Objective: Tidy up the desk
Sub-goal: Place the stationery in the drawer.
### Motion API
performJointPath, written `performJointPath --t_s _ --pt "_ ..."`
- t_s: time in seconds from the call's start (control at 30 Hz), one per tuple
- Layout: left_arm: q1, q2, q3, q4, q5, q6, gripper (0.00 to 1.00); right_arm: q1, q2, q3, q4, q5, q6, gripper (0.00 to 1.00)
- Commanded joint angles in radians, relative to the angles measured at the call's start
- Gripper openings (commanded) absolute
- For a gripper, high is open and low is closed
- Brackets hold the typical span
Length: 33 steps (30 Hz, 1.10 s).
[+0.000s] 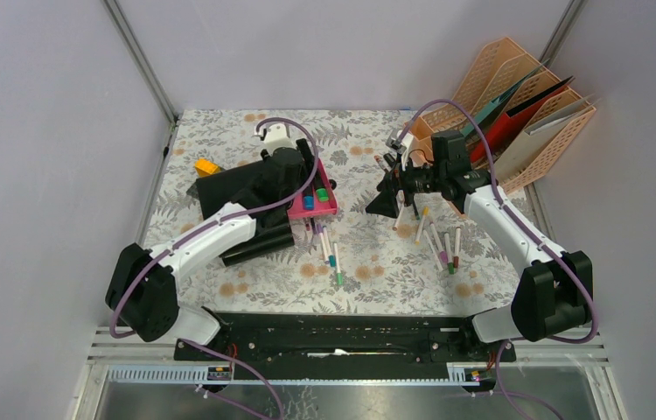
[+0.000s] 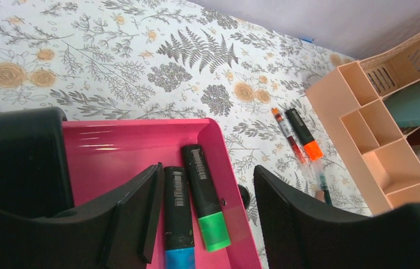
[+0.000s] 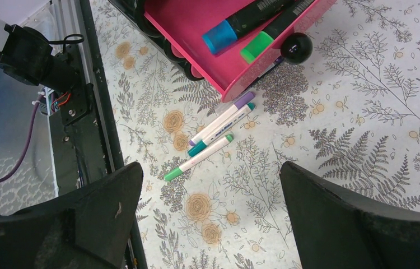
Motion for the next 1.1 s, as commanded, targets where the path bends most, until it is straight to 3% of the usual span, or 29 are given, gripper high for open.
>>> performJointPath --t_s 0.0,0.17,0.3,0.43,0.67,0.7,0.73,0.97,1.07 --pt "0.005 -0.020 0.060 0.027 -0.060 0.023 0.66 -0.010 -0.032 0.005 0.007 -0.005 -0.018 1.00" --pt "0.005 -0.089 0.042 0.061 -0.001 0.059 0.83 -0.014 -0.038 0.005 -0.004 0.056 -0.049 1.00" --pt "0.005 -0.192 -0.052 0.161 0.139 0.105 0.98 -0.014 -0.059 0.001 0.000 0.211 -0.107 1.00" --pt "0.006 -0.338 -0.210 0.282 0.338 0.138 0.99 -0.014 -0.034 0.034 -0.006 0.307 -0.154 1.00" --pt "0.010 -0.528 -0.350 0.272 0.464 0.146 0.99 -0.014 0.246 0.285 -0.006 0.307 -0.154 1.00" --pt "0.009 -0.549 -0.368 0.267 0.471 0.142 0.99 -0.014 0.287 0.310 -0.175 0.468 -0.182 1.00" --pt "0.009 -0.569 -0.386 0.265 0.479 0.134 0.99 -0.014 0.330 0.336 -0.221 0.506 -0.186 1.00" --pt "0.010 -0.688 -0.484 0.218 0.521 0.098 0.99 -0.014 0.610 0.578 -0.266 0.733 -0.209 1.00" --pt "0.011 -0.741 -0.531 0.217 0.519 0.085 0.99 -0.015 0.695 0.662 -0.291 0.791 -0.236 0.93"
